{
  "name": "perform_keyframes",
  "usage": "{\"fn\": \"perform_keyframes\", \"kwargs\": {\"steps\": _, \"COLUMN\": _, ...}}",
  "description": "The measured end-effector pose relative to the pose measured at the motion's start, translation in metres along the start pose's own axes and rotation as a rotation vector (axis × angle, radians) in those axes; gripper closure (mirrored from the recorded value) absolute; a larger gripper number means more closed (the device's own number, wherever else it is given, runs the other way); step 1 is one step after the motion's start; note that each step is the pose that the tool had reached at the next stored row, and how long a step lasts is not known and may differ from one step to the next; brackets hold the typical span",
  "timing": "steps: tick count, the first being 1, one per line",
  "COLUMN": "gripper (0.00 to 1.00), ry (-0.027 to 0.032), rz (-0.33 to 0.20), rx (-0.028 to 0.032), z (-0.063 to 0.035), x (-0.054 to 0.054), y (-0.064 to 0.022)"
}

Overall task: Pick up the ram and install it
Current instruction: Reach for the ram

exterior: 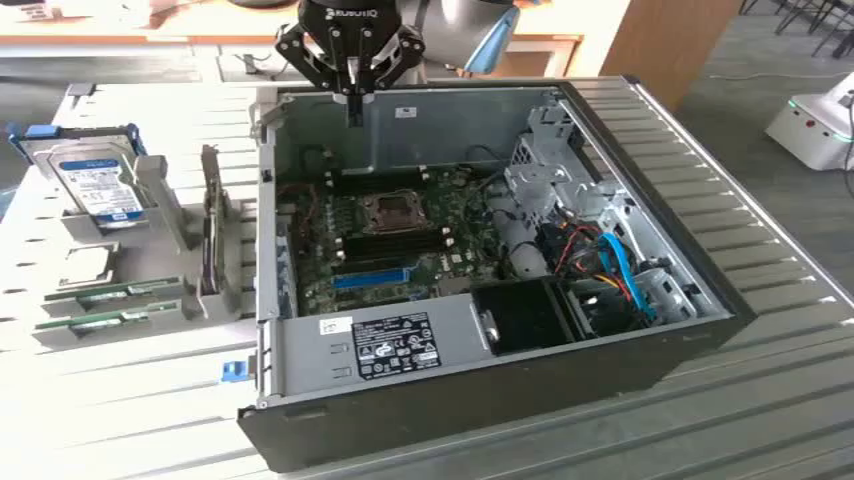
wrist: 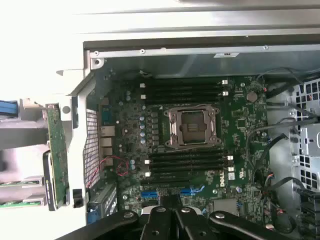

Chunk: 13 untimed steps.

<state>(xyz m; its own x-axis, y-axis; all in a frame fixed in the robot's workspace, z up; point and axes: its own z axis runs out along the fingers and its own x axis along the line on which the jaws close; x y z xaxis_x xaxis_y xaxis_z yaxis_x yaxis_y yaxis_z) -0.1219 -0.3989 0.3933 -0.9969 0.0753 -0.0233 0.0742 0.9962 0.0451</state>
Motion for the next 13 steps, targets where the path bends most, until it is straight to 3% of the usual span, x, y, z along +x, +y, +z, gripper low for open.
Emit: {"fn": "perform_keyframes", "kwargs": {"steps": 13, "gripper": 0.89, "ry": 0.0000, "rz": 0.000, "rx": 0.0000, "z": 0.0000, "x": 0.0000, "y": 0.0000}}
